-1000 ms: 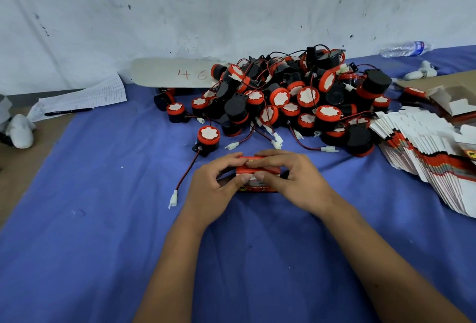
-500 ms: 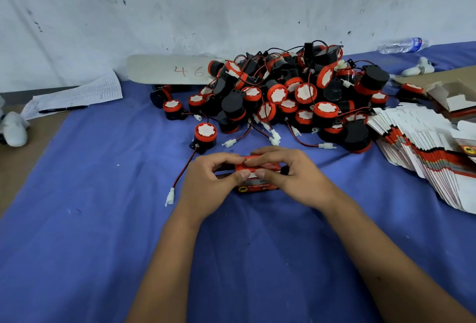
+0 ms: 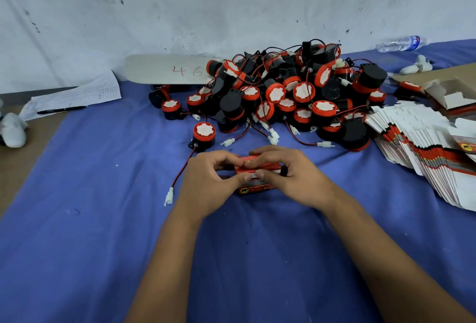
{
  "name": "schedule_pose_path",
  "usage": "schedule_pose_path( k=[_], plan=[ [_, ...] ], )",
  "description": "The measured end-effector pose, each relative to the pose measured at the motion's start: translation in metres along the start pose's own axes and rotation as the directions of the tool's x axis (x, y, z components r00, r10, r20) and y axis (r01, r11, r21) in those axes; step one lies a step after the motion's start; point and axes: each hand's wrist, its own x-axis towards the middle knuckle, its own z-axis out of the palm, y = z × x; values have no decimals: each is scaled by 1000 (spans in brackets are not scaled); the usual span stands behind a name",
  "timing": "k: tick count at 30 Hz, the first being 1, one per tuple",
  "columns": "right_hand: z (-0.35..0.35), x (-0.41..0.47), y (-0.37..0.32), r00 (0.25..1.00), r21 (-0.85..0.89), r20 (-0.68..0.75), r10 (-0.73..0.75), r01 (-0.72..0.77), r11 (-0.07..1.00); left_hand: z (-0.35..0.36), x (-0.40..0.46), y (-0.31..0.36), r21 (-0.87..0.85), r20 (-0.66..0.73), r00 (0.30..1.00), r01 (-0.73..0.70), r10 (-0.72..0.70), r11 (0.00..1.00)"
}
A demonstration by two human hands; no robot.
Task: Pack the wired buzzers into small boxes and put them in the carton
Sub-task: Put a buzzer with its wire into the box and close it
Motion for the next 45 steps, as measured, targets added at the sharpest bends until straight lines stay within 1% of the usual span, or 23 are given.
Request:
schedule_pose_path(
  k=[4,6,8,10,13,17,25,31,33,37,39,42,45],
  plan=[
    [6,0,-3,985,-172,-110,-134,113,979,-2,-2,-2,-75,41,999,10,-7,997],
    [9,0,-5,976,-177,-135,-169,144,974,-4,-2,-3,-120,59,998,30,-23,992],
    [10,1,-7,977,-156,-144,-155,132,979,-5,-4,-3,-141,91,995,45,-32,989],
    [12,1,-9,979,-157,-140,-148,125,980,-4,-5,-3,-117,105,994,32,-20,993],
    [12,1,-12,979,-142,-138,-150,131,981,-2,-4,-5,-82,83,996,43,-36,996],
    [12,0,-17,984,-130,-132,-117,100,986,-2,-4,-5,-91,73,995,77,-71,993],
    [18,-3,-22,979,-187,-162,-122,91,978,-1,-5,-1,-115,82,994,82,-73,990],
    [15,-4,-22,983,-157,-114,-142,123,980,1,-6,-2,-103,78,995,63,-55,993],
    [15,-5,-21,984,-155,-113,-138,120,981,1,-6,-2,-126,79,995,65,-55,990],
    [16,-2,-18,984,-174,-121,-130,107,979,-5,-7,-5,-224,82,993,99,-82,970],
    [18,-2,-17,978,-221,-144,-152,117,968,-5,-7,-6,-241,83,992,113,-96,964],
    [21,-2,-18,954,-363,-163,-251,179,914,-6,-7,-6,-253,115,987,138,-112,957],
    [23,1,-20,933,-385,-190,-305,215,898,-7,-8,-5,-226,164,982,134,-98,965]
  ],
)
